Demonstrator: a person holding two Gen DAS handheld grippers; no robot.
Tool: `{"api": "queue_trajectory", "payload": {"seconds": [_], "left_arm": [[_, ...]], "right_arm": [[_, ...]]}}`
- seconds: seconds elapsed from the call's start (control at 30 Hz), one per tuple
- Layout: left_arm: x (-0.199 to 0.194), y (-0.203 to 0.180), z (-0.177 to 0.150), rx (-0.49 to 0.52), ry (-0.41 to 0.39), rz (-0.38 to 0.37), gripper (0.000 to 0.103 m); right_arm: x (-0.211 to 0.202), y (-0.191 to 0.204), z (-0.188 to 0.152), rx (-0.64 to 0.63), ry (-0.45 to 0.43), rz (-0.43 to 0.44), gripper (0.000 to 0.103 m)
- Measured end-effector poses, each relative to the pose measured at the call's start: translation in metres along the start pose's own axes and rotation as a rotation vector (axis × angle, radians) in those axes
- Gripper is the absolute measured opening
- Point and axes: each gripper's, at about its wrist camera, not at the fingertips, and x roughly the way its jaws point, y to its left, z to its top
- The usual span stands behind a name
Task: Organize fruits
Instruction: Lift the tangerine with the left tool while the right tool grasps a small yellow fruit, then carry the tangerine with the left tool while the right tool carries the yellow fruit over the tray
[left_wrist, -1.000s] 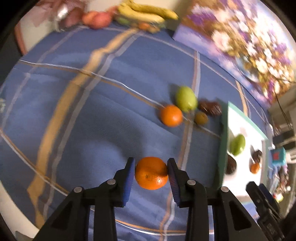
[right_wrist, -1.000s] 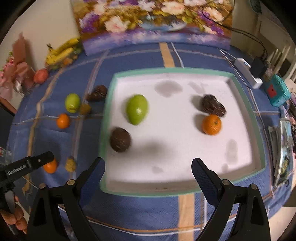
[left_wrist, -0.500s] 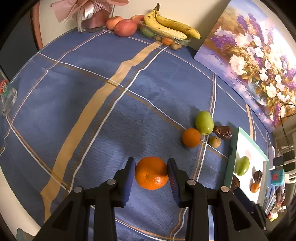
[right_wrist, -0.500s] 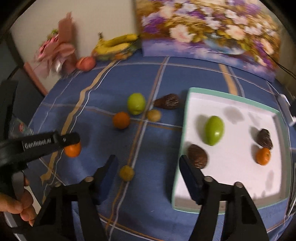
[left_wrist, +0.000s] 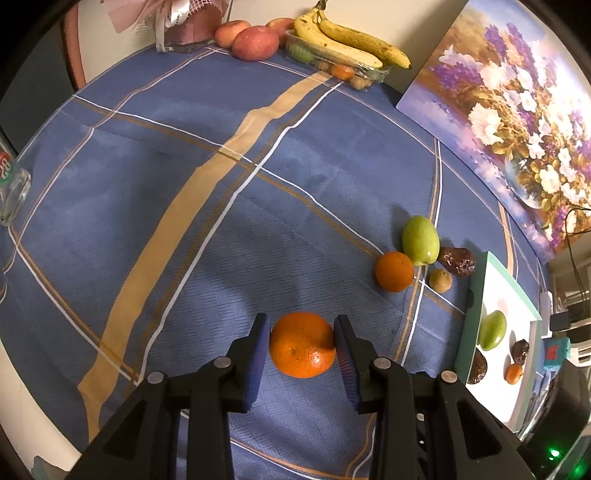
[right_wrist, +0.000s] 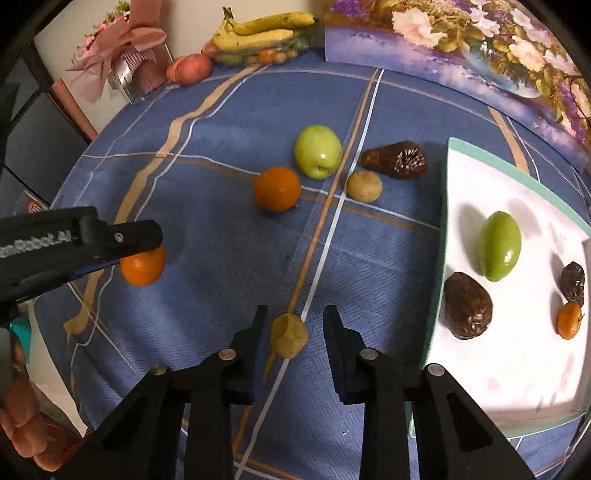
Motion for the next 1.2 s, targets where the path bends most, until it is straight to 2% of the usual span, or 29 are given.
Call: {"api": "queue_trajectory", "payload": {"seconds": [0.07, 0.17, 0.4, 0.57, 0.93, 1.1, 1.2], "left_arm": [[0.001, -0.001, 0.0, 0.003, 0.002, 0.0, 0.038], [0.001, -0.001, 0.0, 0.005, 0.002, -0.001, 0.038], [-0.007, -0.003, 0.0, 0.01, -0.023, -0.01, 0.038], [-0.014, -0.011, -0.001, 0.038, -0.045, -0.019, 0.038], [-0.021, -0.057, -0.016, 0.195, -0.057, -0.052, 0.038], [-0.021, -0.092, -0.031, 0.302, -0.046, -0.077, 0.038], [-0.02, -0.114, -0.044, 0.365, -0.037, -0.092, 0.038]], "right_arm": [[0.006, 0.001, 0.001, -0.001, 0.014, -0.002, 0.027], [0.007, 0.004, 0.002, -0.009, 0.013, 0.014, 0.017], [-0.001, 0.006, 0.003, -0.021, -0.006, 0.028, 0.016], [-0.022, -0.009, 0.003, 0.031, -0.063, 0.034, 0.016], [-0.068, -0.083, -0.001, 0.26, -0.172, 0.0, 0.016], [-0.081, -0.13, -0.014, 0.379, -0.182, -0.074, 0.016], [-0.088, -0.154, -0.022, 0.438, -0.178, -0.15, 0.016]]}}
